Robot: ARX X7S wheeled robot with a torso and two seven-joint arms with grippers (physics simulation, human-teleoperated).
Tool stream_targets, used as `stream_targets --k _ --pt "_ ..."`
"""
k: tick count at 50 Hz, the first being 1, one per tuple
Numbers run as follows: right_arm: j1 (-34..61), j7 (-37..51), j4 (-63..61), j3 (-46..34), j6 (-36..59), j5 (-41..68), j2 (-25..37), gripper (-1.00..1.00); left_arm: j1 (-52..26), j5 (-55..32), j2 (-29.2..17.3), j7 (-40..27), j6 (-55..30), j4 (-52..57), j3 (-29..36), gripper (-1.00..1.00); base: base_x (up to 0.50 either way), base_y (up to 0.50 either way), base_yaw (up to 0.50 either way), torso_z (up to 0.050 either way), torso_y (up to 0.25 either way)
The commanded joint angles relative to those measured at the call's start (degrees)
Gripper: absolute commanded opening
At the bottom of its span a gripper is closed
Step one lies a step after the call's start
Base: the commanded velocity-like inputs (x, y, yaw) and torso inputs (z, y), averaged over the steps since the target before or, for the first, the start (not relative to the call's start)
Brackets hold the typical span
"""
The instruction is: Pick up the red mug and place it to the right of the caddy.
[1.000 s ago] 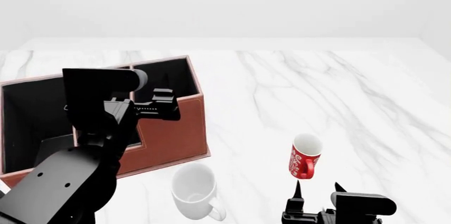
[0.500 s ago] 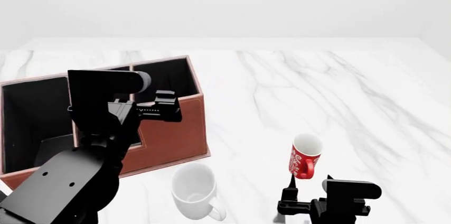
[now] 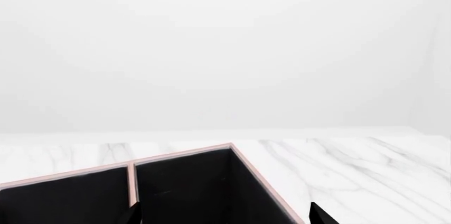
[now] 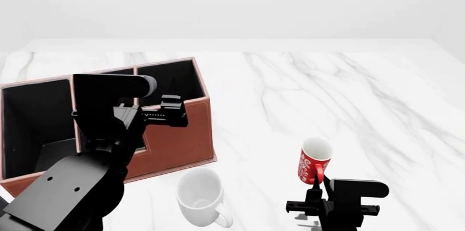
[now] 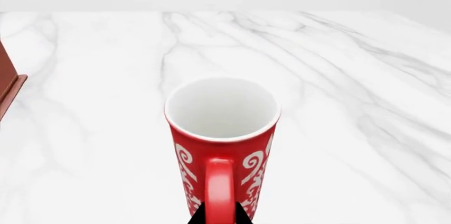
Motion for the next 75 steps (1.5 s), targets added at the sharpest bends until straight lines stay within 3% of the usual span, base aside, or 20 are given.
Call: stream_targets --k 1,14,20,24,27,36,45,58,75 --pt "0.29 0.40 0.51 -0.25 -0.63 -0.08 0.15 -1.00 0.07 -0.24 -0.23 -0.09 0.44 -0.62 0.17 1.00 0.00 0.00 0.00 0.000 0.000" --pt "0.86 0.74 -8.46 -0.73 3.97 0.19 3.05 -1.00 0.53 -0.57 -0.67 -0.23 1.02 -0.85 -0.10 1.00 0.00 0.00 0.00 0.000 0.000" --pt "8.28 -2.80 -9.27 -2.27 7.85 0.79 5.75 -1.00 0.53 -0.97 -0.75 -0.56 0.70 -0.43 -0.35 1.00 0.00 0.00 0.00 0.000 0.001" --pt "15.07 -10.12 -5.06 -4.60 9.35 3.28 6.99 -1.00 0.53 -0.93 -0.81 -0.57 1.11 -0.97 -0.40 1.00 0.00 0.00 0.00 0.000 0.000" --pt "21.63 -14.63 4.05 -7.68 5.48 1.40 6.09 -1.00 0.70 -0.66 -0.90 -0.26 2.05 -1.93 -0.22 1.00 0.00 0.00 0.00 0.000 0.000" --pt "38.09 -25.99 37.62 -12.29 -8.33 -0.77 -1.34 -1.00 0.29 -0.96 -0.96 -0.63 1.81 -2.18 -0.19 1.00 0.00 0.00 0.00 0.000 0.001" --pt "46.06 -33.32 59.93 -14.74 -20.38 -1.73 -8.54 -1.00 0.16 -1.19 -1.12 -0.80 2.01 -2.54 -0.28 1.00 0.00 0.00 0.00 0.000 0.000" --pt "47.84 -39.88 69.72 -16.04 -26.59 -0.45 -11.85 -1.00 -0.05 -1.37 -1.31 -1.05 2.00 -2.72 0.49 1.00 0.00 0.00 0.00 0.000 0.001" --pt "47.38 -37.01 70.60 -15.58 -24.94 -2.50 -12.42 -1.00 0.52 -2.63 -1.73 -1.69 1.17 -1.22 -0.12 1.00 0.00 0.00 0.00 0.000 0.001"
